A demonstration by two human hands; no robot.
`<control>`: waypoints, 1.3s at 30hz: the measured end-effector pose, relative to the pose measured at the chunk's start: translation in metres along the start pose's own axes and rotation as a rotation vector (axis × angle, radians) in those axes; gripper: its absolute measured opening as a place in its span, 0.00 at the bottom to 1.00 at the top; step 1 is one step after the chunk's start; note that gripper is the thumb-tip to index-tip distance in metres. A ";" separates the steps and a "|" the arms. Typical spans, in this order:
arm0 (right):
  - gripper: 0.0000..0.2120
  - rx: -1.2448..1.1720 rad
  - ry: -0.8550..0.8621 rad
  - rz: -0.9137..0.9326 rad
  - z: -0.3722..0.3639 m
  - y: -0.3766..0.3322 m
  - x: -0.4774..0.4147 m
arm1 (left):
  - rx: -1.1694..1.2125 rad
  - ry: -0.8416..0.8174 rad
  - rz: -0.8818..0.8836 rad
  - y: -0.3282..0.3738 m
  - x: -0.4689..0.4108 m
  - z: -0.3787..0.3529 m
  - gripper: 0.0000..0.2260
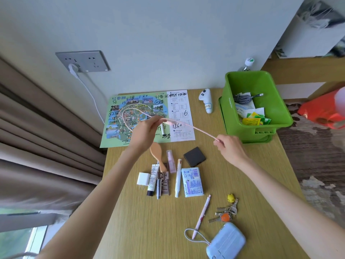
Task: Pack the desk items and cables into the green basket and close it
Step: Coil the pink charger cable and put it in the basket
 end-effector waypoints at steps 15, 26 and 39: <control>0.15 -0.570 0.262 -0.290 0.013 -0.023 0.051 | -0.092 -0.296 0.076 -0.004 0.033 -0.020 0.14; 0.15 -0.905 0.188 -0.399 -0.006 -0.069 0.065 | -0.249 -0.079 0.364 -0.071 0.104 -0.030 0.09; 0.19 -0.765 0.100 -0.418 -0.036 -0.112 0.068 | -0.405 -0.281 0.661 -0.114 0.130 -0.058 0.32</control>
Point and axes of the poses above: each hand's wrist, its own x-axis away from the middle knuckle, its own z-axis out of the back of the hand, y = z × x, the point moved 3 cm from there along -x, towards the middle knuckle, and after that the axes turned 9 degrees about z, right-handed, at the moved point
